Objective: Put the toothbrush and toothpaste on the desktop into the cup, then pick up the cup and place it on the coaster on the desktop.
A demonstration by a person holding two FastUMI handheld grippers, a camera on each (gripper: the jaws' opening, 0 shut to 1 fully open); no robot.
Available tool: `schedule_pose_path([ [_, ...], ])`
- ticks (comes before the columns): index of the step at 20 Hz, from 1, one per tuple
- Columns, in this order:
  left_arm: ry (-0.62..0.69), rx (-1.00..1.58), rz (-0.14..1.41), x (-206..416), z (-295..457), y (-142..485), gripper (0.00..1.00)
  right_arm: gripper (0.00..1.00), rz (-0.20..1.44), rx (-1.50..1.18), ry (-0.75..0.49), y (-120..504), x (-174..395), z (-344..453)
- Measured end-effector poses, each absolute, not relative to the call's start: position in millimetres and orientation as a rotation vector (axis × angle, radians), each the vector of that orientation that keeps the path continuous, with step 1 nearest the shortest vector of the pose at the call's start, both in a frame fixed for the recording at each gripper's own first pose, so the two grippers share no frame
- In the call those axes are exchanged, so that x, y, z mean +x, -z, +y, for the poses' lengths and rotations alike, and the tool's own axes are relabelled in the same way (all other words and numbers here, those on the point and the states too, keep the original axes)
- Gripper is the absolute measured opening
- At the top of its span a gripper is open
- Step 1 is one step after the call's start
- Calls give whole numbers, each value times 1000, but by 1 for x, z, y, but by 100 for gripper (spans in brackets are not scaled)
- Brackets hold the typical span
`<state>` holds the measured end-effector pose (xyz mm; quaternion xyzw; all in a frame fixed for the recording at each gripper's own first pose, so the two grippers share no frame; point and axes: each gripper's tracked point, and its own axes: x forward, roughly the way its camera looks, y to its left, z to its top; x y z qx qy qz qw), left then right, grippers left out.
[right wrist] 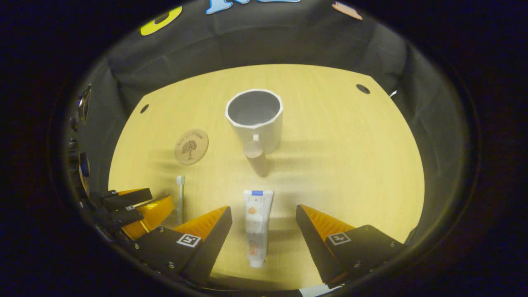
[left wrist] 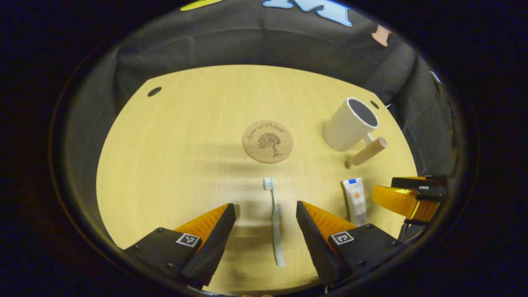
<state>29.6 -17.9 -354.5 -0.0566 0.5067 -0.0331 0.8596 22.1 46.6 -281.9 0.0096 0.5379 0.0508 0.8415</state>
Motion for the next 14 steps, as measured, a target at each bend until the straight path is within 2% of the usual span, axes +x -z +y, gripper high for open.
schedule_pose_path([
  [5,34,-109,1179,19,-11,386,99,95,1217,-32,-116,305,22,54],
  [14,-12,-20,1223,21,-11,393,93,94,1322,-69,-81,339,12,47],
])
